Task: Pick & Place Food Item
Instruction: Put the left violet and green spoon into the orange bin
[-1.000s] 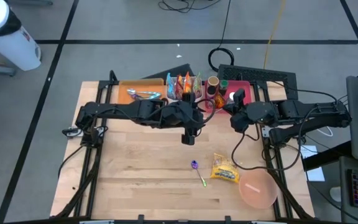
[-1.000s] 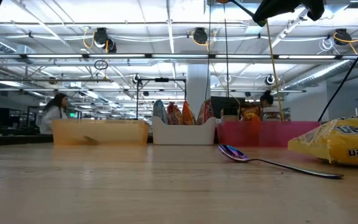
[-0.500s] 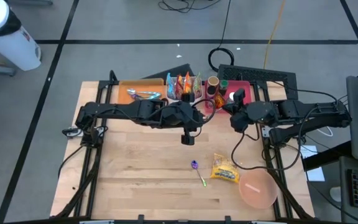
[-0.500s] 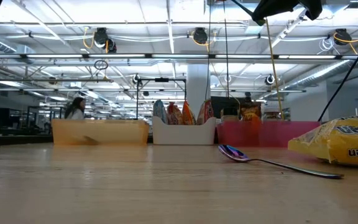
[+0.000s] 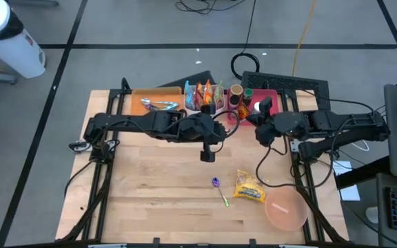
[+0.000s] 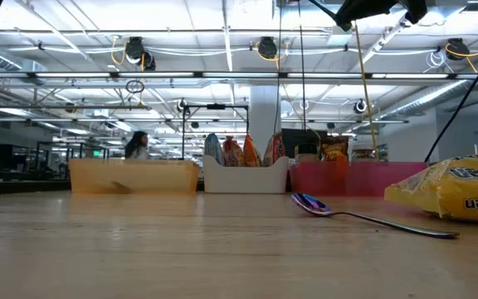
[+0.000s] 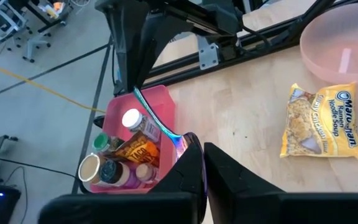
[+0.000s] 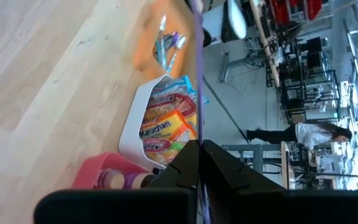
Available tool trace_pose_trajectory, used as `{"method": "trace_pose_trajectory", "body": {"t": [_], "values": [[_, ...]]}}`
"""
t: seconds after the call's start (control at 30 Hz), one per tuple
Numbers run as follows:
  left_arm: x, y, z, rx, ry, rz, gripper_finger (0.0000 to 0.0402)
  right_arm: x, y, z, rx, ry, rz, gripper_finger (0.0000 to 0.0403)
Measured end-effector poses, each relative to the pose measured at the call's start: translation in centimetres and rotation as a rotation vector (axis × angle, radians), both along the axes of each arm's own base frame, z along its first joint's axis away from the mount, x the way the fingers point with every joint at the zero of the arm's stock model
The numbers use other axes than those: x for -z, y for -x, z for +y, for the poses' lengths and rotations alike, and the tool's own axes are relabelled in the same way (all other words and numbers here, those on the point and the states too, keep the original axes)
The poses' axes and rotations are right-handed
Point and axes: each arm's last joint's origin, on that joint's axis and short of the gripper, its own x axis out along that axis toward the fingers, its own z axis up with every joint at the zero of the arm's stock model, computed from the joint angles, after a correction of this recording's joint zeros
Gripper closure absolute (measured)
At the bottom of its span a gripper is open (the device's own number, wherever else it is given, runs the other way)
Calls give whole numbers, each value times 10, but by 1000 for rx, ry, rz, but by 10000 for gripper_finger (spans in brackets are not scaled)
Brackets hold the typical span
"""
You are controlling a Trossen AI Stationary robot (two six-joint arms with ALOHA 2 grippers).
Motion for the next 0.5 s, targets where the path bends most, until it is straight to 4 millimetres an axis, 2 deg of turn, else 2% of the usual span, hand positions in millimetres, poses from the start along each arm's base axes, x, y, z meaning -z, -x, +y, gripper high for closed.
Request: {"method": "trace_pose_trajectory", "body": {"t": [0.17,0.5], "values": [[-1,2,0,-15,13,3,394,-8,2,0,19,-45,-104,370],[9,8,0,-9,-53,129,396,-23,18,-2,44,-112,-256,264]]}}
